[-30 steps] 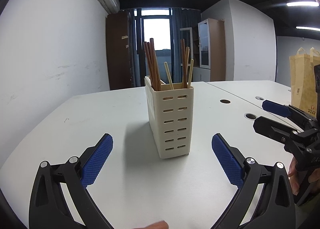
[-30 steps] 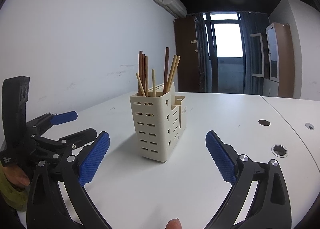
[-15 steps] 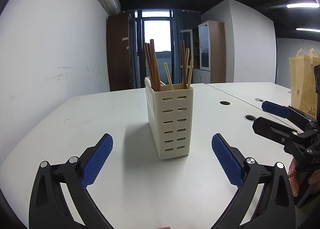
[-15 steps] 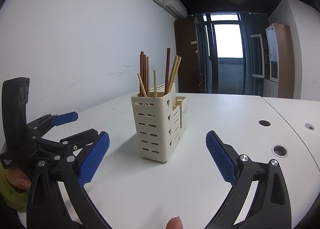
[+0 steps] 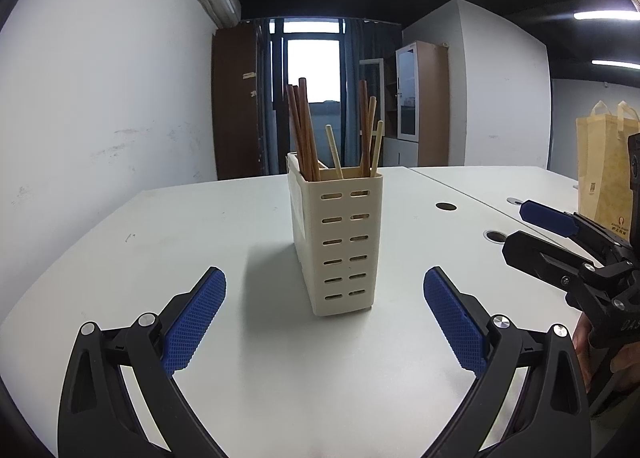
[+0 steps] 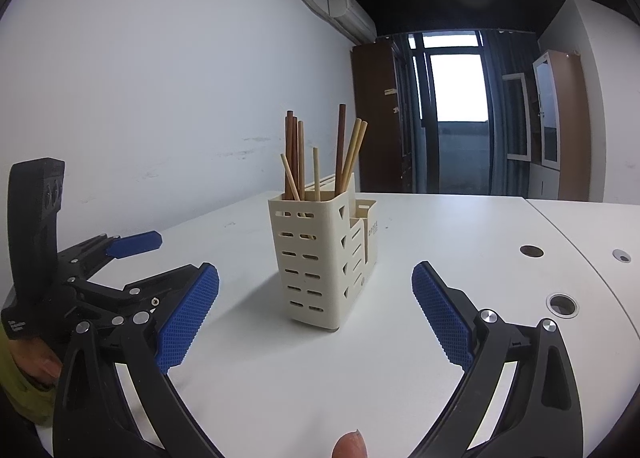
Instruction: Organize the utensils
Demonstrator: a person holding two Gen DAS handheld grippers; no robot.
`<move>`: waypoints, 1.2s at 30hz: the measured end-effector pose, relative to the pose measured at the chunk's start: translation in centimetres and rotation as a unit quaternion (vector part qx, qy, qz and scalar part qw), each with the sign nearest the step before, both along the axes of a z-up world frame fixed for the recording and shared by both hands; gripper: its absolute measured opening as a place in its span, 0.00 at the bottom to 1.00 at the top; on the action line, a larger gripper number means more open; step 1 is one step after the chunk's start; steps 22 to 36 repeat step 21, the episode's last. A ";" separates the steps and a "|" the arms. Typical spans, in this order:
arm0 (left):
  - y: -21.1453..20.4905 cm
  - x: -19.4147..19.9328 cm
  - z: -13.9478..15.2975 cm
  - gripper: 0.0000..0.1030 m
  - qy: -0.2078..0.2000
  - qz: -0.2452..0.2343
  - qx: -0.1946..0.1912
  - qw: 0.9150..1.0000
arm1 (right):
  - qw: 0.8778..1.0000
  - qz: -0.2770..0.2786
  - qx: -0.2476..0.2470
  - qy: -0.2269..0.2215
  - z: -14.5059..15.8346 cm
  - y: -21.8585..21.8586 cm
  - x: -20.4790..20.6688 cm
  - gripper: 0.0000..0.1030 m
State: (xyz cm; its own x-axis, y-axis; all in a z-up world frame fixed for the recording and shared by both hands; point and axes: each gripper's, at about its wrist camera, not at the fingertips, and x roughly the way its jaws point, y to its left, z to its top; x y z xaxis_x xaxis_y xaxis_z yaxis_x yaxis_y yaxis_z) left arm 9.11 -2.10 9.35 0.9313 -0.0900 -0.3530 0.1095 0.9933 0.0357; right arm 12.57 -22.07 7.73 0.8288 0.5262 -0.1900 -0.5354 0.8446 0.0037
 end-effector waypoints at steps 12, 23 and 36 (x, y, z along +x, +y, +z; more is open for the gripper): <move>-0.5 0.0 -0.1 0.94 0.000 -0.002 0.003 1.000 | 1.000 0.003 -0.005 0.003 -0.2 0.4 0.1 0.95; -0.4 0.4 -0.2 0.94 0.002 0.011 0.005 1.000 | 1.000 0.003 -0.005 0.003 -0.2 0.4 0.1 0.95; -0.4 0.4 -0.2 0.94 0.002 0.011 0.005 1.000 | 1.000 0.003 -0.005 0.003 -0.2 0.4 0.1 0.95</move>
